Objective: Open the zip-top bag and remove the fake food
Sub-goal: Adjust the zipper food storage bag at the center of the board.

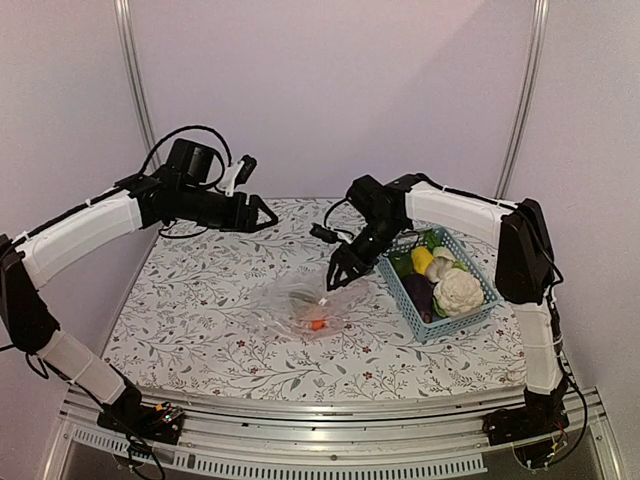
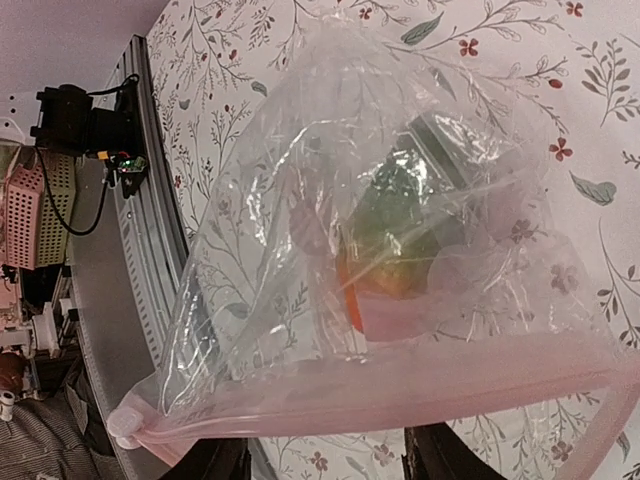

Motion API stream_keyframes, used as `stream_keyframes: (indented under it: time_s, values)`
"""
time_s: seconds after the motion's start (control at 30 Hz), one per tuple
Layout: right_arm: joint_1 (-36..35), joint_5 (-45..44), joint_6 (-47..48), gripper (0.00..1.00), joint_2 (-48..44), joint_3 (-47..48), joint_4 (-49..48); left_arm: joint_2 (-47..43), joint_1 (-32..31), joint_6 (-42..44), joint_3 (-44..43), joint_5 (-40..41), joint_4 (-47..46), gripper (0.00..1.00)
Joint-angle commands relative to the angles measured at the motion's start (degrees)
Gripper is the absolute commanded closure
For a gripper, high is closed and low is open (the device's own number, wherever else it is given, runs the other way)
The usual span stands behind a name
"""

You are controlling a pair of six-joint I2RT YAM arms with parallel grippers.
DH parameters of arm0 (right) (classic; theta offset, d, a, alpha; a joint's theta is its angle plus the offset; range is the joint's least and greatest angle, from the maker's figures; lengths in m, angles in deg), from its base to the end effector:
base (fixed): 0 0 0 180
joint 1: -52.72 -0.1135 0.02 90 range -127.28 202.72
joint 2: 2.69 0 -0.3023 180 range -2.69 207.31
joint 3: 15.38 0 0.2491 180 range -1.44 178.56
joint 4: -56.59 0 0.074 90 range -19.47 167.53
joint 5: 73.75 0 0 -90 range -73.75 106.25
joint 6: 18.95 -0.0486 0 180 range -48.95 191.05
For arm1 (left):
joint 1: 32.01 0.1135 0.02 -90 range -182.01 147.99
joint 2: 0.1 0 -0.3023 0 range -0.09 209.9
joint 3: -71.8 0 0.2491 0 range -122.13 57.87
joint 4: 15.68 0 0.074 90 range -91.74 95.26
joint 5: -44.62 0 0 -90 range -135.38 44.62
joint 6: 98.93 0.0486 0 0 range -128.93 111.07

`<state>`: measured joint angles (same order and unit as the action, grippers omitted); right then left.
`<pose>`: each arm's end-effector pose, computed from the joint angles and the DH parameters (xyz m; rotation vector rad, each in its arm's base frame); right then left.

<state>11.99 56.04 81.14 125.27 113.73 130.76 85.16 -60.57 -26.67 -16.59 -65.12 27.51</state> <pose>0.3491 0.3417 0.2504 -1.3576 2.5002 1.1036 0.2867 -0.1748 0.3513 0.4104 2.3175 -0.8048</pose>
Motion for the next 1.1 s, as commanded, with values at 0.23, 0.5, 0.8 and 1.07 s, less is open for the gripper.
stream_keyframes:
  time_s: [0.23,0.5,0.8,1.07]
  values:
    - [10.4,-7.1,2.9,0.39,-22.4,-13.0,1.4,20.9,-15.9,-2.9,-26.5,11.0,15.6,0.29]
    - [12.8,-8.7,6.0,0.34,-29.5,-21.3,-0.3,36.6,-21.3,-0.9,-44.8,24.1,29.6,0.22]
    - [11.7,6.9,-7.9,0.18,-15.4,-14.2,-3.7,16.3,-12.2,-6.0,-19.4,25.7,19.5,0.18]
    - [7.9,14.0,-18.2,0.19,2.9,-1.0,-3.7,1.5,-6.4,-13.7,6.9,16.3,8.7,0.18]
